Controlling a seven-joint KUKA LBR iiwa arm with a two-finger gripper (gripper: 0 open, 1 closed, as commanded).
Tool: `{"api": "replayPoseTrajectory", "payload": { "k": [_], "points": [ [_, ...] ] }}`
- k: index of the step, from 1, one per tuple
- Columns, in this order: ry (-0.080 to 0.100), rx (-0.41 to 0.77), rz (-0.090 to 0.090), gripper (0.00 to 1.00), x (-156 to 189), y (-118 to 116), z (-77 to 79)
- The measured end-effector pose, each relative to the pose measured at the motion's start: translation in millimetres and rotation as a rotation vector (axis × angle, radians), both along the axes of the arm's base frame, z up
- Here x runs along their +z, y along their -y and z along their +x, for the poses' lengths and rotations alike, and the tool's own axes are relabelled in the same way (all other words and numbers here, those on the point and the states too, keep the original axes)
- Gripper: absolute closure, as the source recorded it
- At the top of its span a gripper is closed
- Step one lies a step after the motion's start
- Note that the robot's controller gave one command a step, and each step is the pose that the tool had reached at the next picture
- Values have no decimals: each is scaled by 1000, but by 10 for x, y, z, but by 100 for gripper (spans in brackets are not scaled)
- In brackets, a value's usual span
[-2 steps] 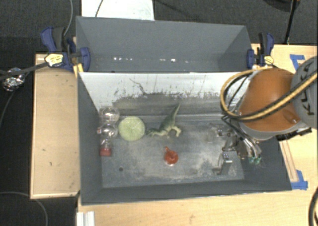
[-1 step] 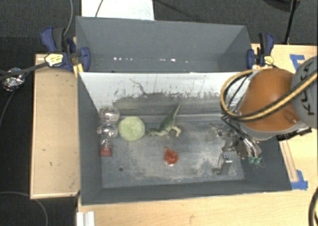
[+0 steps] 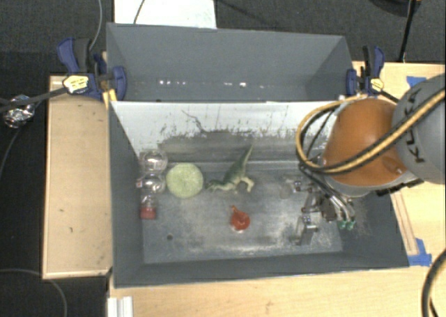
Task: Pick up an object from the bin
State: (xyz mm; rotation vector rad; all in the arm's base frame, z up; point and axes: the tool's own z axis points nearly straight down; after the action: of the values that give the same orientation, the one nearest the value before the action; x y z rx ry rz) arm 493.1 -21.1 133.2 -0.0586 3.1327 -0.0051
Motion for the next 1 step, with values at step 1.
{"api": "replayPoseTrajectory", "payload": {
  "k": [1],
  "points": [
    [-6,212,4,0,-377,-321,48]
  ]
}}
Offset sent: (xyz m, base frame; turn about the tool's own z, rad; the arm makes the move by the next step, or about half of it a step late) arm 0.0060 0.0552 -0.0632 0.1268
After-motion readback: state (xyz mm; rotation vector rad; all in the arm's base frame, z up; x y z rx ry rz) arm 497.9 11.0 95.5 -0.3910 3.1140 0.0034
